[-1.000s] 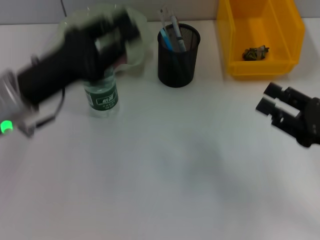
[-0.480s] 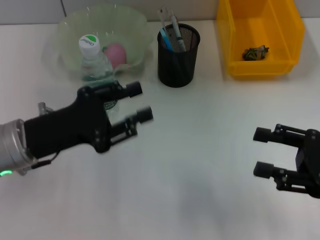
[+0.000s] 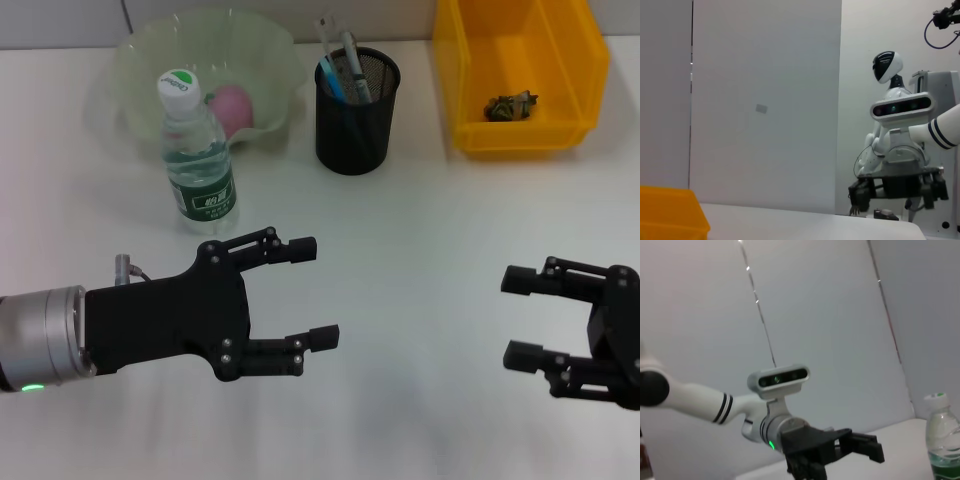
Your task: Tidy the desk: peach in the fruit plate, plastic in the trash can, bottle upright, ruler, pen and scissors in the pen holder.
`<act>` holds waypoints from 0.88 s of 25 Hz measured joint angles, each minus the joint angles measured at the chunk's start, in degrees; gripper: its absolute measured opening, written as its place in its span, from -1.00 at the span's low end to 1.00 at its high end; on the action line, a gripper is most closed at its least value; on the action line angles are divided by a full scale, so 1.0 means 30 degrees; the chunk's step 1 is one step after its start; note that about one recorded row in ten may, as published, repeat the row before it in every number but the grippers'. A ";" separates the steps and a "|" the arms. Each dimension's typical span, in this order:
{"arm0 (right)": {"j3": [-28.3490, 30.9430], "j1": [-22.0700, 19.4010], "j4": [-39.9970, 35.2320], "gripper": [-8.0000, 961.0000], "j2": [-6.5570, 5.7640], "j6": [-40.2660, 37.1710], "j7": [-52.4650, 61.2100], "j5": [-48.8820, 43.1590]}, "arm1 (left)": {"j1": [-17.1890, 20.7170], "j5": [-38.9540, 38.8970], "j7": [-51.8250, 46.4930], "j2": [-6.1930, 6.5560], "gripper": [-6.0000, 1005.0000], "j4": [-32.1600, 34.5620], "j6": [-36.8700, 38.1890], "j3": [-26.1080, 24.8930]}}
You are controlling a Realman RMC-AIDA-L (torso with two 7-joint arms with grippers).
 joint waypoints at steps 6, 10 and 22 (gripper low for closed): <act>-0.0107 -0.0009 0.0132 0.51 0.0047 -0.0423 -0.2492 -0.0802 | 0.0219 0.0034 0.0029 0.0011 0.69 0.0014 0.0097 -0.0002; -0.0103 -0.0082 0.0241 0.51 0.0059 -0.0384 -0.3090 -0.0813 | 0.0269 0.0048 -0.0009 0.0036 0.69 0.0025 0.0176 0.0034; 0.0237 0.0194 0.1029 0.52 0.0143 0.0453 -0.3378 -0.0468 | 0.0334 0.0099 -0.0187 -0.0011 0.69 0.0020 0.0265 0.0155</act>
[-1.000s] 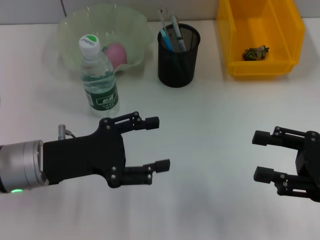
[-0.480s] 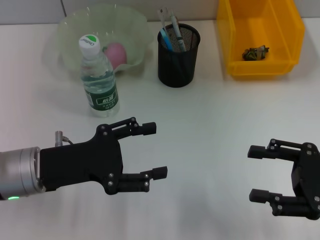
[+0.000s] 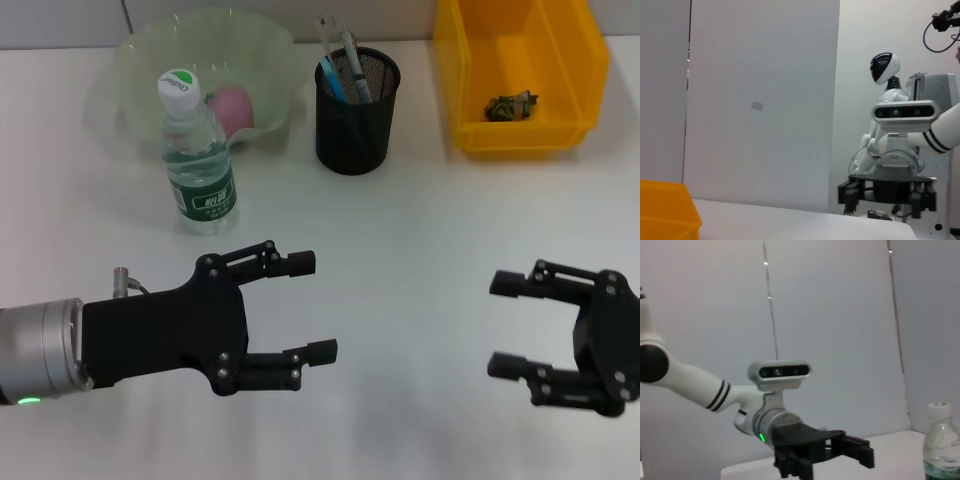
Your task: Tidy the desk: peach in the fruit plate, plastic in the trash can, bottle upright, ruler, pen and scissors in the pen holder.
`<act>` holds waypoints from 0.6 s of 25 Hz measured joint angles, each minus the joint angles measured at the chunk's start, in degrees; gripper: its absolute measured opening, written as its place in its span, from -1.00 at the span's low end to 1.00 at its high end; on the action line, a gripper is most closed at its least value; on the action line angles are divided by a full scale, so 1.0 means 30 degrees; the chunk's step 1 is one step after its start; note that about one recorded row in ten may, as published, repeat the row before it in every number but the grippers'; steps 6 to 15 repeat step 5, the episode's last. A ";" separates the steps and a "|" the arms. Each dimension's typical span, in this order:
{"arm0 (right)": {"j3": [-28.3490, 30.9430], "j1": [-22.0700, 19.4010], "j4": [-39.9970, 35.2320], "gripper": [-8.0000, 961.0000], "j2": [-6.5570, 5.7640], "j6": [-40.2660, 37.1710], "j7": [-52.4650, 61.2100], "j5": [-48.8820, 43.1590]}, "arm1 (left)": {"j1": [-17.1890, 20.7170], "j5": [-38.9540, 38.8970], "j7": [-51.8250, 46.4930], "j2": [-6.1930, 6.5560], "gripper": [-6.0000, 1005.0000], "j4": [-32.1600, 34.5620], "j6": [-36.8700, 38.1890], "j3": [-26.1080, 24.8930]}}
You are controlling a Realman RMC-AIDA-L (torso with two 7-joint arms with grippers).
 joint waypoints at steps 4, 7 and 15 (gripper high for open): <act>-0.0497 0.0488 -0.0127 0.53 -0.0077 0.0748 0.1545 -0.0138 | -0.0004 0.0004 -0.0035 -0.0006 0.69 0.0006 0.0194 -0.0057; -0.0911 0.0542 -0.0279 0.53 -0.0064 0.0845 0.1668 -0.0157 | -0.0017 0.0004 -0.0042 -0.0008 0.69 0.0007 0.0232 -0.0059; -0.0911 0.0542 -0.0279 0.53 -0.0064 0.0845 0.1668 -0.0157 | -0.0017 0.0004 -0.0042 -0.0008 0.69 0.0007 0.0232 -0.0059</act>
